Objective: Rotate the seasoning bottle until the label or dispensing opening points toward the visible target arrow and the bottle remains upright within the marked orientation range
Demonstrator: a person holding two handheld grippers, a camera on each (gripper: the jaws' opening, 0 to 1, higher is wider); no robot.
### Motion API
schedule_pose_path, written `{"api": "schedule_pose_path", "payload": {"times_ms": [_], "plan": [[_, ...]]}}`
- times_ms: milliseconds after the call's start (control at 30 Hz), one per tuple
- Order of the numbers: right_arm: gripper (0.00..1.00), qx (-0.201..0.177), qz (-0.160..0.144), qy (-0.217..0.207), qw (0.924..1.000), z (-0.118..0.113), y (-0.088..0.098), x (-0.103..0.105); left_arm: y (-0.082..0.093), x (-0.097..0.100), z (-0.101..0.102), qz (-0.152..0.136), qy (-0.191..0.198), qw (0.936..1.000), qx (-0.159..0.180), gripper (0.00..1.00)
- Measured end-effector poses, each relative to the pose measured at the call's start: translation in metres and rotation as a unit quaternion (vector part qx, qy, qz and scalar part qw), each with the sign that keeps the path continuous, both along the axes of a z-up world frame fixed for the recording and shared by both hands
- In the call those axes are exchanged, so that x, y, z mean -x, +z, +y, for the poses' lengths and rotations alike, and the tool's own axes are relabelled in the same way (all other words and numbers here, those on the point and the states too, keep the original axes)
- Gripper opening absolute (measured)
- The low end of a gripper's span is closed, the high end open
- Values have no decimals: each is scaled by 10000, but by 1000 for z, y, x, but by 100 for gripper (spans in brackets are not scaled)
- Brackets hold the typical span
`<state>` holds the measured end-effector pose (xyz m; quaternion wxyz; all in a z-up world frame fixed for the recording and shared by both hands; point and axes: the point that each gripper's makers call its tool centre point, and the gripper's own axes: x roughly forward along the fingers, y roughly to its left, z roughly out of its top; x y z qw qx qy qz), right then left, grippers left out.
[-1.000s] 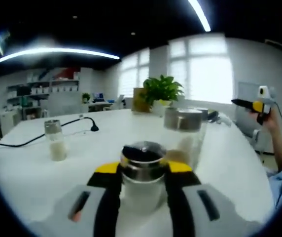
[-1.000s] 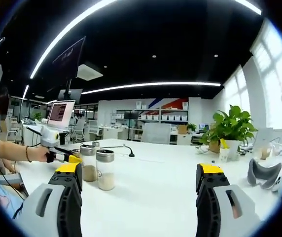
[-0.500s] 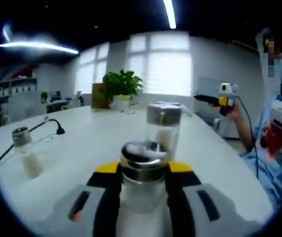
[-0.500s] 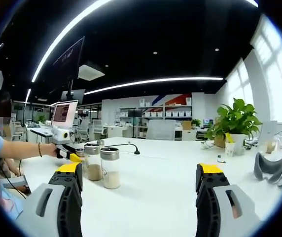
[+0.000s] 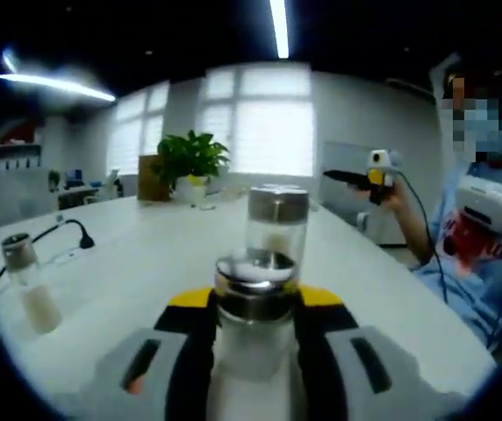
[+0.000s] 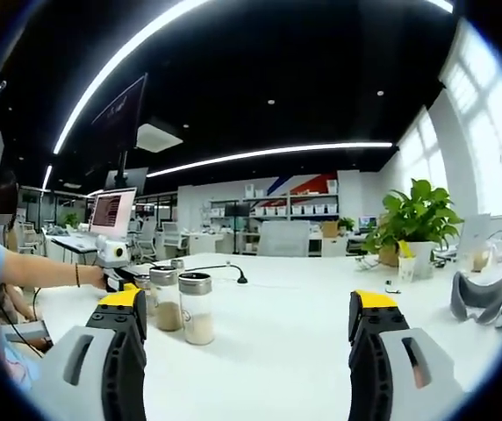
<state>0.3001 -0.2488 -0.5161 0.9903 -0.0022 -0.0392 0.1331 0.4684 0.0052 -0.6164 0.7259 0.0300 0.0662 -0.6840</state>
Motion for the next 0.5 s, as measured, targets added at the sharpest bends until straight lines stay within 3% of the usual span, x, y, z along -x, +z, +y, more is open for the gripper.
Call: {"api": "schedule_pose_path", "payload": {"times_ms": [167,333,433,500], "plan": [[99,81,106,53,9999,2,-4,-1,2,1,0,-3,37,9998,174,38],[99,126,181,41,9997,1,-8,-4,-1,4,4,23,212,9998,-59,58],[99,103,216,30,9997,0,-9,-3,-1,-4,11,42,694,9975,-127,73],[99,103,240,20,9997,-1,-10,-3,3,-6,17,116,1052,9944,-21,70]]}}
